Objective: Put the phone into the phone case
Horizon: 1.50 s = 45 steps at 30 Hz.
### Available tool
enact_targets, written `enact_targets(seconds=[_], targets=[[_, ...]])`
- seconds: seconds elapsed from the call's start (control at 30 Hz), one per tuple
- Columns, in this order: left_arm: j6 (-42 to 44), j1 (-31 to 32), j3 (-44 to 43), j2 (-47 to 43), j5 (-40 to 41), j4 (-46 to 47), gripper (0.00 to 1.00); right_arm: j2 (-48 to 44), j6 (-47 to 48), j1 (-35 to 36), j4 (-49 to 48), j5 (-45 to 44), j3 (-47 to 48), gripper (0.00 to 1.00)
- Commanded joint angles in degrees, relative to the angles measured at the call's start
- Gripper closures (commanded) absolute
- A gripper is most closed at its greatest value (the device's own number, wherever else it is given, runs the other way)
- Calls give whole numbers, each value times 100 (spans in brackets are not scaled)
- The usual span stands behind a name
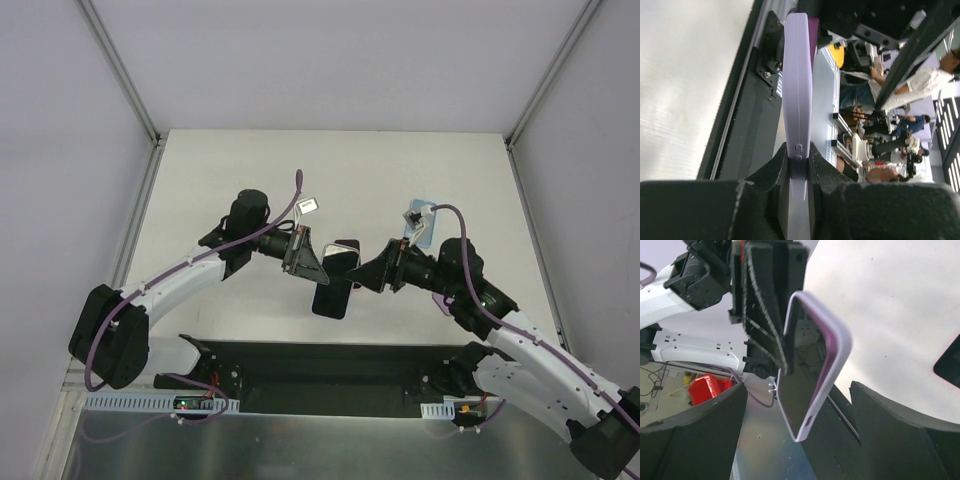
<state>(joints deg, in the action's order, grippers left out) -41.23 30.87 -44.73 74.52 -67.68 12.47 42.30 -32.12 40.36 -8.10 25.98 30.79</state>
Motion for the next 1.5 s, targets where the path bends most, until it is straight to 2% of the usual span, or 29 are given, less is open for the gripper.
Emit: enact_targets(seconds=[0.0,0.17,0.27,0.37,0.57,0.7,0.73,0.9,0.97,1.0,1.1,1.43,1.47], targets=[[379,182,-396,-359,-685,1,100,111,487,-151,968,-155,621,14],[449,314,-387,-395,-764,-16,100,384,487,-160,836,310,876,15],[476,323,-396,-324,-826,-52,100,288,443,-160,617,408,850,20],[467,332,-396,-254,-852,-87,100,261,329,-160,415,504,841,31],[616,340,-536,-140,-624,-420,100,480,337,-151,177,602,973,61],[887,332,-668,-8,-325,-928,100,559,408,-151,159,637,982,97],[959,332,-738,44,-281,-1044,100,542,408,-151,159,628,999,98],[1240,340,-818,168,-52,-1519,100,489,636,-142,773,330,1350,96],[1232,340,-844,221,-113,-1528,100,437,637,-142,968,277,1360,82],[1240,340,-862,212,-201,-1528,100,419,611,-142,968,276,1316,63],[1293,375,-923,142,-333,-1528,100,340,575,-142,924,276,1263,45],[1407,569,-994,80,-729,-1528,100,928,786,-151,889,540,1597,41],[1416,578,-994,89,-720,-1519,100,998,803,-142,889,601,1667,44]])
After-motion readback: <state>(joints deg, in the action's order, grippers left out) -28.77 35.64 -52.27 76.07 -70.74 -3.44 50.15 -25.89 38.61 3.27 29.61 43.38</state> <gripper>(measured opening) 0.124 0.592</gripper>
